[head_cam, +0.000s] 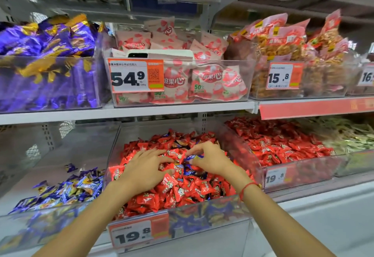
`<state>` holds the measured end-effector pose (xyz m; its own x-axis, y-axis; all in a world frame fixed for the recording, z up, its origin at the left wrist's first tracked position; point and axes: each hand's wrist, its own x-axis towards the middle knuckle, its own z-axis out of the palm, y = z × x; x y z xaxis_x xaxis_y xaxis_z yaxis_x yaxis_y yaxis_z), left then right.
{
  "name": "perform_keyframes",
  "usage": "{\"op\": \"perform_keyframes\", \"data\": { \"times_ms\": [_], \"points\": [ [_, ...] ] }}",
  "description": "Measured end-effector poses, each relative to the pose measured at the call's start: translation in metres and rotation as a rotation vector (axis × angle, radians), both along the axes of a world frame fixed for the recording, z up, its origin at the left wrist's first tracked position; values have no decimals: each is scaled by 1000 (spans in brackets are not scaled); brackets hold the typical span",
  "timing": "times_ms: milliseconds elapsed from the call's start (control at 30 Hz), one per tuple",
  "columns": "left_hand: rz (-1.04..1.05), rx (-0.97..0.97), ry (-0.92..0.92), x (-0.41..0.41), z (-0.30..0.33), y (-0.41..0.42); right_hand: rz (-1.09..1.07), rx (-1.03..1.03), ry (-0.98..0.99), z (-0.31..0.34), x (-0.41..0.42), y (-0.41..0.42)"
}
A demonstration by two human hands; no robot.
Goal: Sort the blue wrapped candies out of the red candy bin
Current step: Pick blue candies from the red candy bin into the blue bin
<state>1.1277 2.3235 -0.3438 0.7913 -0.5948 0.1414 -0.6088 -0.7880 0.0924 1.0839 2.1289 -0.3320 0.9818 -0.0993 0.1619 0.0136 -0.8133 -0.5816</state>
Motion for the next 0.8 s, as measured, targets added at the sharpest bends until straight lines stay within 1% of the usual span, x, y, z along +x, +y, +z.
{"op": "perform_keyframes", "data": {
  "times_ms": [67, 100, 200, 233, 300, 367, 433, 467, 567, 667, 700, 800],
  "points": [
    [-8, -43, 26, 1, 4, -3, -28, 211, -71, 0, -15, -8],
    [-14, -82, 38, 1, 7, -5, -45, 351, -78, 0, -21, -11],
    [-31, -276, 54, -1, 13, -10, -87, 836, 18, 1, -31, -17],
    [-44, -356, 47, -4, 14, -13, -98, 968, 43, 1, -31, -18],
    [-68, -481, 62, -15, 18, -23, -104, 1162, 60, 0, -31, -18],
    [-88, -559, 133, -26, 21, -35, -82, 1311, 52, 1, -31, -16],
    [-70, -619, 193, -35, 24, -47, -75, 1371, 26, 2, -32, -12],
    [-49, -633, 188, -37, 24, -52, -72, 1376, 11, 2, -33, -10],
    [-7, -661, 89, -41, 20, -61, -48, 1387, -24, 3, -33, -5],
    [6, -725, 46, -43, 21, -58, -73, 1431, -81, 4, -34, -6],
    [27, -703, 32, -42, 22, -53, -93, 1455, -108, 4, -34, -9],
    [76, -473, 53, -36, 26, -38, -93, 1480, -121, 8, -35, -15]
  ]
}}
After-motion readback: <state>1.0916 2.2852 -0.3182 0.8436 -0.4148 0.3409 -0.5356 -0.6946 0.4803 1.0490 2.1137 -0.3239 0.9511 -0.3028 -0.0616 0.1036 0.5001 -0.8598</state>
